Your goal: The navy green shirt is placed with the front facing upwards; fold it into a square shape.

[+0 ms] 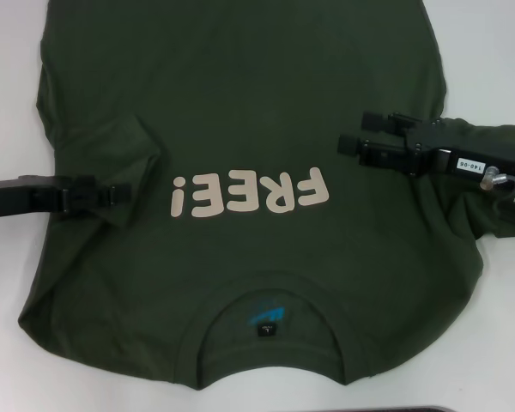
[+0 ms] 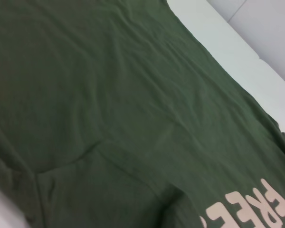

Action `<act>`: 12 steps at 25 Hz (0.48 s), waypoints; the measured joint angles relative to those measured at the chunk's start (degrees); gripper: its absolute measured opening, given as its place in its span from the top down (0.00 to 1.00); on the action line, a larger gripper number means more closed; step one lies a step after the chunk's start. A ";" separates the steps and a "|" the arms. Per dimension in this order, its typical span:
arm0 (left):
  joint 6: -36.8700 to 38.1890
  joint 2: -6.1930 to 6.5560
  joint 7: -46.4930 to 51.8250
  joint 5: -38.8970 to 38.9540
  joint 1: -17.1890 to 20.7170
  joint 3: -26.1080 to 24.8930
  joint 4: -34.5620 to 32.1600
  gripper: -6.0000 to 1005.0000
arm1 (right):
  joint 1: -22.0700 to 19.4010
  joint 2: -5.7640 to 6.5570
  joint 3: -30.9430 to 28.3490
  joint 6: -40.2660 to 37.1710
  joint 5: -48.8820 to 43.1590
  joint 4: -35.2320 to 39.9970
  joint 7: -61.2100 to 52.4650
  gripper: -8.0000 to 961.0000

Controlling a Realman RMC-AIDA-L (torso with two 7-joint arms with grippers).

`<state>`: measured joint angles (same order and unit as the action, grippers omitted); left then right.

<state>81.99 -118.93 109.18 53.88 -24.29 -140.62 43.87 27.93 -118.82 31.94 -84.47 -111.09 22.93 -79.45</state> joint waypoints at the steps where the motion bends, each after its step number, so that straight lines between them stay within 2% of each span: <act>1: 0.38 -0.01 0.03 0.00 -0.10 0.02 -0.07 0.11 | -0.01 0.00 -0.02 -0.12 0.00 0.00 0.00 0.07; 8: 4.90 -0.45 0.17 0.00 -1.03 0.08 -0.25 0.11 | -0.07 0.00 -0.04 -0.56 0.00 0.00 0.00 0.07; 12: 6.12 -1.17 0.26 0.00 -1.30 0.07 -0.35 0.11 | -0.07 0.00 -0.04 -0.75 0.00 0.00 0.00 0.07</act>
<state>88.11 -120.10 109.44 53.88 -25.59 -140.55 43.52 27.86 -118.82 31.90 -85.22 -111.10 22.94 -79.45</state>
